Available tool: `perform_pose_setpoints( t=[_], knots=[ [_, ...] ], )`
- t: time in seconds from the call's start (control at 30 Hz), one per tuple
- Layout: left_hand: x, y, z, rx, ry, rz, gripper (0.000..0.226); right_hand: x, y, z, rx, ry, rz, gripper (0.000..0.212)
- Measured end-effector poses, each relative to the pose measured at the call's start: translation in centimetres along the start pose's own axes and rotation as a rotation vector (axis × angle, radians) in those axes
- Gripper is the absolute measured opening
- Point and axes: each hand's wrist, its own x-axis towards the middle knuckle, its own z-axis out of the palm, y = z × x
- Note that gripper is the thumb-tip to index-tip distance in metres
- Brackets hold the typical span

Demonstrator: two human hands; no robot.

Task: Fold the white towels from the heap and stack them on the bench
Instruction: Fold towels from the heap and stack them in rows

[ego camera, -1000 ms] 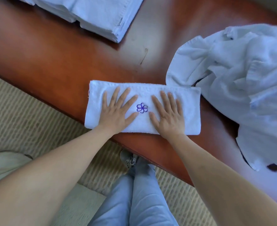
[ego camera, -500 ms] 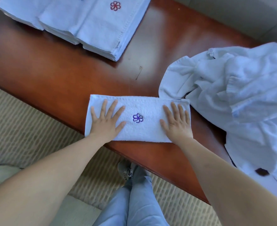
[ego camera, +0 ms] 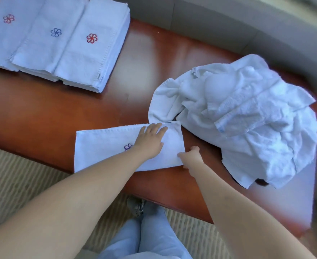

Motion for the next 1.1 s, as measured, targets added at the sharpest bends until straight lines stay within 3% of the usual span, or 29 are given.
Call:
perform_pose_setpoints(
  t=[0.23,0.43,0.6,0.77,0.97,1.1],
  knots=[
    [7.1,3.3,-2.4,-0.025,0.0,0.009,0.077,1.2,-0.6,-1.2,0.322,-0.171,0.182,0.061],
    [10.4,3.7,-3.9,0.125,-0.061,0.055,0.048,1.7,-0.1,-2.8,0.208,-0.319,0.161,0.029],
    [11.1,4.2,-5.5,0.164,-0.239,0.055,0.014,1.8,0.1,-4.1,0.084,-0.401,0.077,0.03],
    [10.1,3.1,-8.5,0.062,-0.288,0.171,0.019,0.6,-0.6,-5.2,0.072,-0.495,0.056,0.026],
    [6.5,-0.4,-14.1,-0.037,-0.222,0.105,0.016,-0.8,-4.8,-6.3,-0.037,-0.36,-0.127,0.021],
    [2.9,-3.8,-17.9,-0.086,-0.148,0.078,0.047,-3.1,-9.4,-5.9,-0.093,-0.239,-0.282,0.026]
  ],
)
